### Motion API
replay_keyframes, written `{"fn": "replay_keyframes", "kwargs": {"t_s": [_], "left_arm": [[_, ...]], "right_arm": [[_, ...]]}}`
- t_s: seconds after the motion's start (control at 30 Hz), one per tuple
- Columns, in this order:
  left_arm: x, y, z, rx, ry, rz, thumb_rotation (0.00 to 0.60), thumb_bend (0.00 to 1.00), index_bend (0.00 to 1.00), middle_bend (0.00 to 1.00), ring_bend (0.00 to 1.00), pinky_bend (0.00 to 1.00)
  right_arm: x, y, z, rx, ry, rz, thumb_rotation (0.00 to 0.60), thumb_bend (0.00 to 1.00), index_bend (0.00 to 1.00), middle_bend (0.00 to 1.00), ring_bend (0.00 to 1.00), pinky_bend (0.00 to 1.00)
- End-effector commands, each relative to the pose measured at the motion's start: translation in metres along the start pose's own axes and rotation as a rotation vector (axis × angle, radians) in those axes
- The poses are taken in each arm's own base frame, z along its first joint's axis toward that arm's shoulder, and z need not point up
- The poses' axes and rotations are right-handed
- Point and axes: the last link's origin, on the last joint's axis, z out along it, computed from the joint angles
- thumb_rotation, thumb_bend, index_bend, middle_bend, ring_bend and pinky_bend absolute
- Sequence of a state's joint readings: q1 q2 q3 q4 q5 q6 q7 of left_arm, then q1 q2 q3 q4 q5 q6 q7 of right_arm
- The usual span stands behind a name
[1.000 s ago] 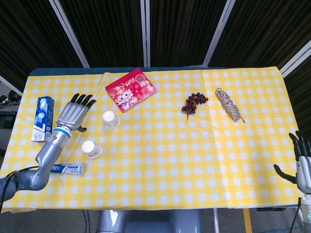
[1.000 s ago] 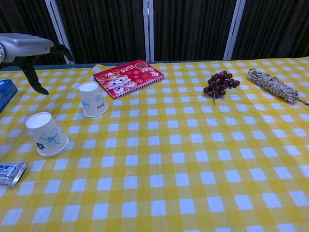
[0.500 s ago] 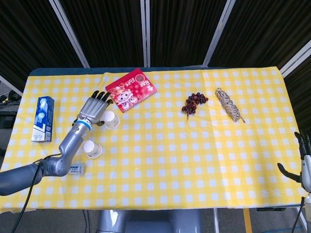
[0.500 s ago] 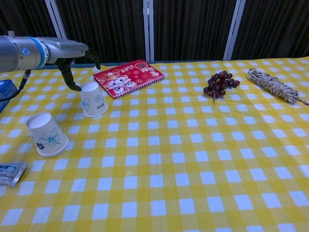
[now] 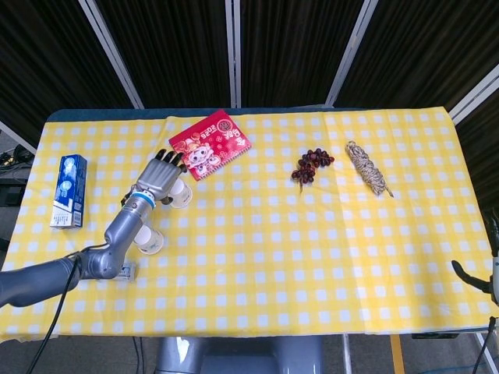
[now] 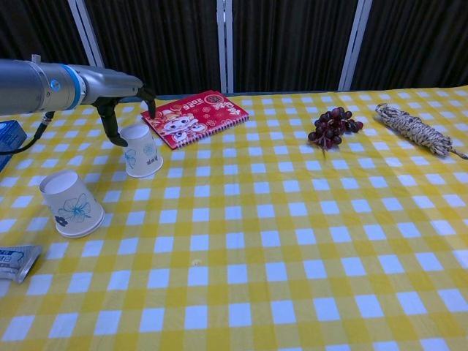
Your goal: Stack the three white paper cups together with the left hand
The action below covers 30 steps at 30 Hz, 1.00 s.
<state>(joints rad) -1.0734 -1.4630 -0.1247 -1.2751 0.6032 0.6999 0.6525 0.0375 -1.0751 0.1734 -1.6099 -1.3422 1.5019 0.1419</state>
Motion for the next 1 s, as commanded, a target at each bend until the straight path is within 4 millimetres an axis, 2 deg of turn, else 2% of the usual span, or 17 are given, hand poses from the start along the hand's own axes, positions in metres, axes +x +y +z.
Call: {"fn": "replay_keyframes", "kwargs": {"t_s": [0.03,0.33,0.53,0.67,0.83,1.0], "left_arm": [[-0.001,-0.001,0.001,0.007,-0.003,0.006,0.6,0.25,0.27,0.0,0.0,0.0],[-0.008,0.001,0.006,0.019,-0.021,0.018,0.6,0.25,0.31,0.0,0.0,0.0],[-0.012,0.001,0.008,0.02,-0.021,0.009,0.6,0.27,0.4,0.0,0.0,0.0],[-0.012,-0.001,0.005,0.019,-0.015,-0.006,0.6,0.28,0.41,0.0,0.0,0.0],[-0.006,-0.009,-0.004,0.015,0.007,-0.03,0.6,0.28,0.44,0.0,0.0,0.0],[0.012,-0.027,-0.024,0.016,0.058,-0.063,0.6,0.28,0.44,0.0,0.0,0.0]], "right_arm": [[0.0,0.0,0.0,-0.002,-0.001,0.002,0.6,0.11,0.05,0.0,0.0,0.0],[0.0,0.001,0.001,-0.005,-0.004,0.003,0.6,0.11,0.05,0.0,0.0,0.0],[-0.001,0.0,0.0,0.0,-0.007,0.008,0.6,0.11,0.05,0.0,0.0,0.0],[-0.001,-0.001,-0.001,0.007,-0.011,0.008,0.6,0.11,0.05,0.0,0.0,0.0],[0.001,-0.003,-0.003,0.015,-0.005,0.01,0.6,0.11,0.05,0.0,0.0,0.0],[0.001,-0.005,-0.004,0.022,-0.004,0.007,0.6,0.11,0.05,0.0,0.0,0.0]]}}
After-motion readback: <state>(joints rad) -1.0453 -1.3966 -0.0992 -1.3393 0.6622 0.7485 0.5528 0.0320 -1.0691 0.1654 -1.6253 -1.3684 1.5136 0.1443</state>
